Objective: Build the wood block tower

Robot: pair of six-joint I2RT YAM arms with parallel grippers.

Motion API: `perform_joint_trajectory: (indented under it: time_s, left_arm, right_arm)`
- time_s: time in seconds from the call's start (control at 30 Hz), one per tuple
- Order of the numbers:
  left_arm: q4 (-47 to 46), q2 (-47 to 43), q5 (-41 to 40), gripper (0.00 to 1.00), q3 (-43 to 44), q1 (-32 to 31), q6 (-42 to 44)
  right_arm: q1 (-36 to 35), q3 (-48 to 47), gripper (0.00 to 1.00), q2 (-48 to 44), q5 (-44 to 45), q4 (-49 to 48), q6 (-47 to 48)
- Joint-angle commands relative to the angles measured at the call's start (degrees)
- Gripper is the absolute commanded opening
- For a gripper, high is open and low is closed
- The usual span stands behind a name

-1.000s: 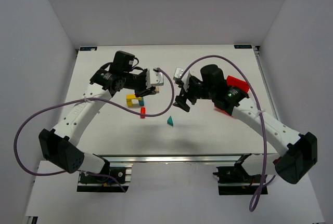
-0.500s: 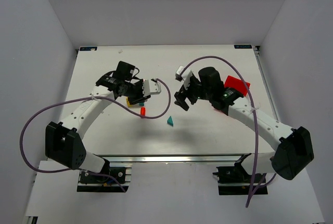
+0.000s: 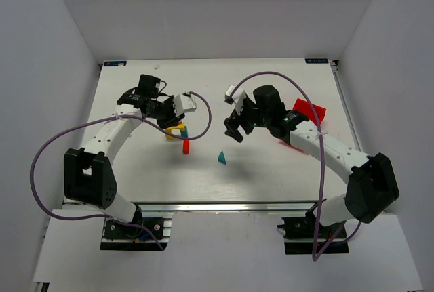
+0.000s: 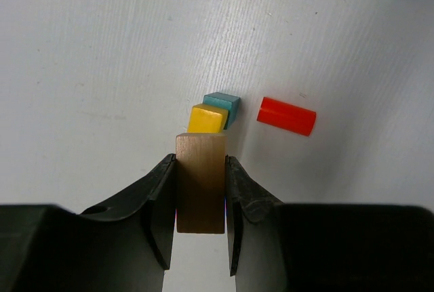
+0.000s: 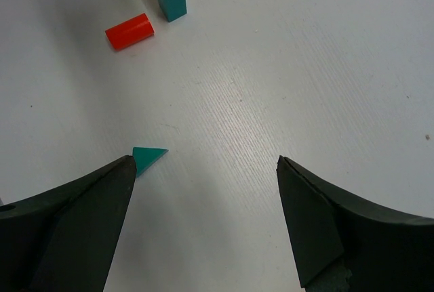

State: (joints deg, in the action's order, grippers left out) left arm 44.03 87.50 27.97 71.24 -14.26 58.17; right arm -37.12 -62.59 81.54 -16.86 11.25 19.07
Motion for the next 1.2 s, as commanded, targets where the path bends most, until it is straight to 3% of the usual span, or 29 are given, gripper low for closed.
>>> perform_joint_trajectory:
  time_s: [0.0, 0.63, 1.17]
  left_arm:
    - [-4.29, -1.9, 4.29, 0.0, -1.1, 1.42, 1.42]
    - [-4.57, -1.99, 12.19, 0.0, -6.03, 5.91, 10.38]
    - [0.44, 3.19, 14.4, 0.0, -2.78, 8.72, 16.88]
  right_arm:
    - [0.56, -3.85, 0.89, 1.16, -0.63, -1.06, 0.7]
    - [0.65, -5.97, 0.89, 3.28, -3.7, 0.36, -0.44]
    - [0.65, -8.52, 0.89, 4.51, -4.23, 2.99, -0.35]
